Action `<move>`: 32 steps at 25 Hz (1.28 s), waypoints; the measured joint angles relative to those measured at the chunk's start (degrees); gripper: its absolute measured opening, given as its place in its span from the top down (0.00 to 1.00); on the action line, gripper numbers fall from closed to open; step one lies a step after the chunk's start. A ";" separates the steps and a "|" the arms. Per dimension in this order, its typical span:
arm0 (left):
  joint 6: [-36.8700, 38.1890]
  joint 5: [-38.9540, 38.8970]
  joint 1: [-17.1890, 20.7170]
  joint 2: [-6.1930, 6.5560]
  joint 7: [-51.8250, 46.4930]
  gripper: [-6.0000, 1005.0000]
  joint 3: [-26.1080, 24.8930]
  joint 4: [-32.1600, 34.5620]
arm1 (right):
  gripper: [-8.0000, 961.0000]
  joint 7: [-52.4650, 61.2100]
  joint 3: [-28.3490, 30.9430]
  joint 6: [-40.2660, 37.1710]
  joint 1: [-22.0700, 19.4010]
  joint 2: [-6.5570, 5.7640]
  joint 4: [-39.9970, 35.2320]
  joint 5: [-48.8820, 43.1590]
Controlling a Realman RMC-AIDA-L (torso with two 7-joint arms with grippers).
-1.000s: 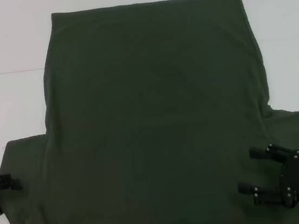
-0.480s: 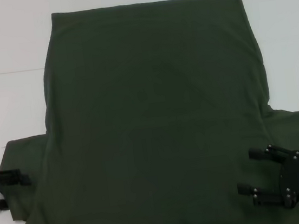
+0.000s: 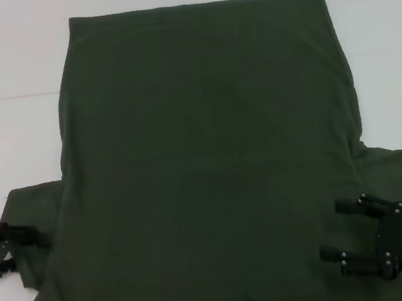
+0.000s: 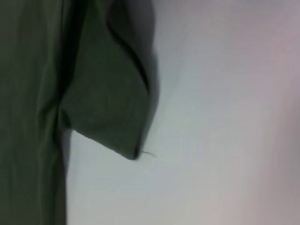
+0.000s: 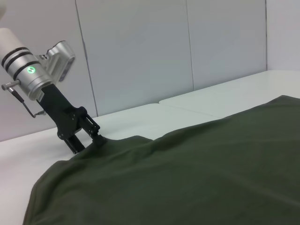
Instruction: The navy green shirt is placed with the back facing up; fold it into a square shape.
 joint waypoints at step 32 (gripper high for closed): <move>0.09 -0.46 -0.12 1.43 2.85 0.96 -0.71 1.62 | 0.04 0.12 0.44 -0.80 0.09 -0.02 -0.27 0.20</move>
